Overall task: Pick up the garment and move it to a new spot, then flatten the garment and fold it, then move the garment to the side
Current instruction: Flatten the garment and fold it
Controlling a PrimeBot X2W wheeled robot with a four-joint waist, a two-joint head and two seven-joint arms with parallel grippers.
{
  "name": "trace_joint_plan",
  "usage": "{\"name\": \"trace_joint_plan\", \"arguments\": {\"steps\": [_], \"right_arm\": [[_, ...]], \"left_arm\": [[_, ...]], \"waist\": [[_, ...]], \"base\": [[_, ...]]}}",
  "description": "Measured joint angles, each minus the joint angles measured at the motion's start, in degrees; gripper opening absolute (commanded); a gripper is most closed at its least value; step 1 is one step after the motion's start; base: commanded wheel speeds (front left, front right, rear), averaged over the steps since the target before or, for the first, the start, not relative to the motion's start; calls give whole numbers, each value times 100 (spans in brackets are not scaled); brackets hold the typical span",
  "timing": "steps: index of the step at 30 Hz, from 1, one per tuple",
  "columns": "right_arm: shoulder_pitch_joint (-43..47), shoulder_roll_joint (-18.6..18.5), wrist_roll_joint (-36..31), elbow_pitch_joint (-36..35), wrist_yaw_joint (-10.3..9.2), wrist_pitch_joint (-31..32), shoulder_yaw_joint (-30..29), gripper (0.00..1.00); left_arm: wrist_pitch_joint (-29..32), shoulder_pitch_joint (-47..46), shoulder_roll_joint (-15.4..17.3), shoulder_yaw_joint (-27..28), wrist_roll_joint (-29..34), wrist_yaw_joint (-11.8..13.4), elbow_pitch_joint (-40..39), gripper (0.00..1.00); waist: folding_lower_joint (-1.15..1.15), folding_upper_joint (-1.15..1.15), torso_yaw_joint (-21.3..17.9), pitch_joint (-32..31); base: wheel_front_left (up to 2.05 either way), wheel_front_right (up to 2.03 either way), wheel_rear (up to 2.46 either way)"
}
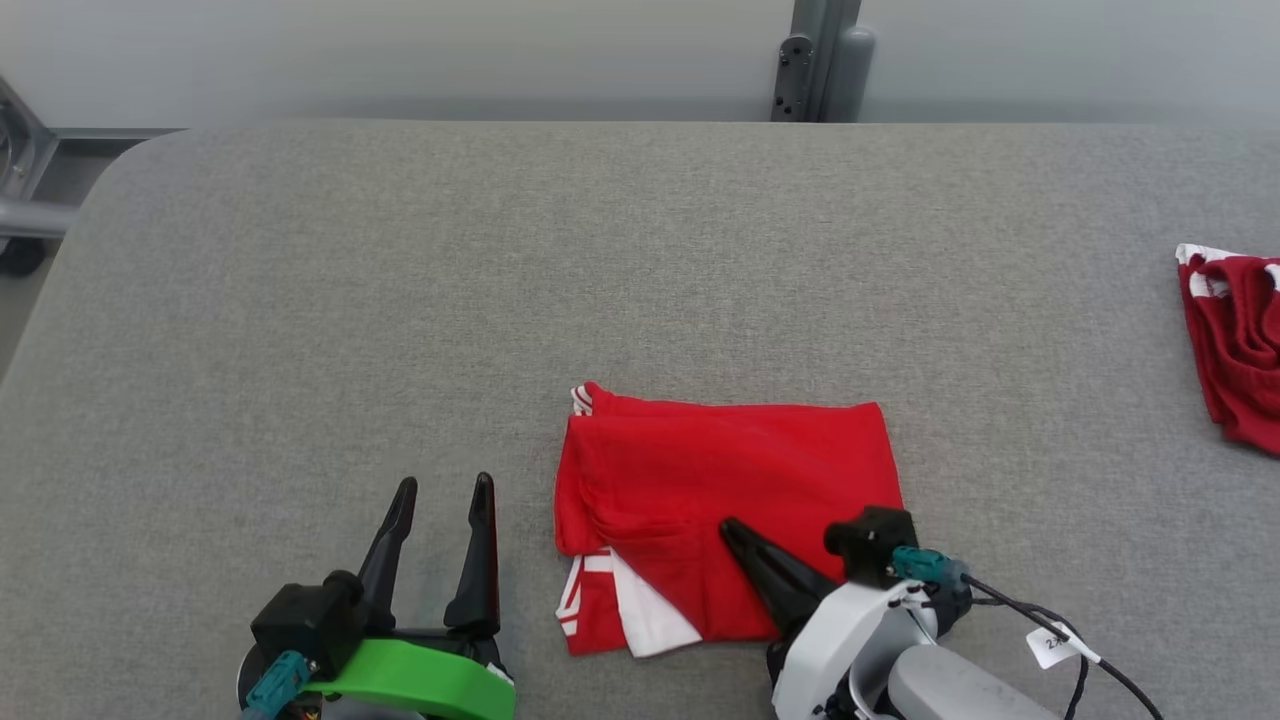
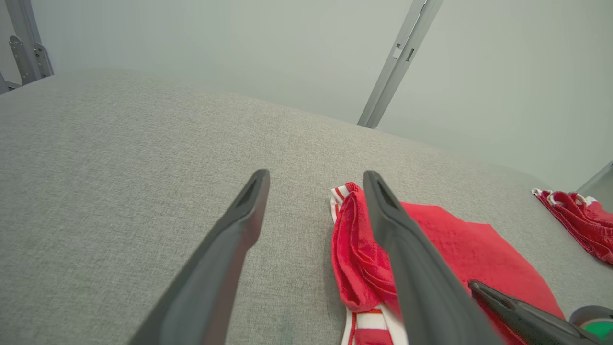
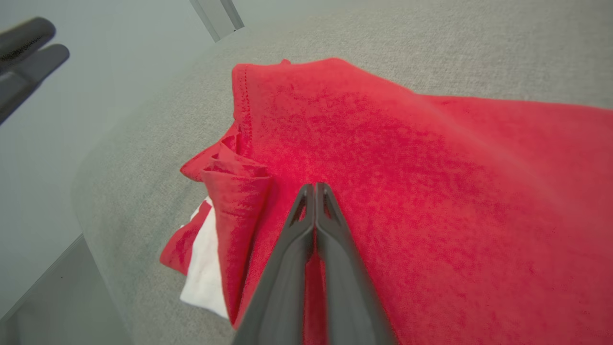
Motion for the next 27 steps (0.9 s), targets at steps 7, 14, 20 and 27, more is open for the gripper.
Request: {"name": "trace_joint_plan", "arguments": {"steps": [7,14,20,27], "right_arm": [[-46,314,-65,261,0,36,369,0],[-181,516,231,498,0,115,1067,0],[-395,517,296,443,0,-22,1104,0],[-283,338,-550,-401,0,-67,-588,43]], "left_arm": [[-2,-8,-8,5,-11,-7,35,100],[-8,3,-5,15,-15,-5,49,100],[-8,76,40,55,-30,42,32,100],[-9,91,71,41,18,41,12,100]], "waist": [[0,0,295,9],[0,0,478,-89],[0,0,455,-181],[0,0,208,-269]], "base": [[0,0,0],[0,0,0],[0,0,0],[0,0,0]]}}
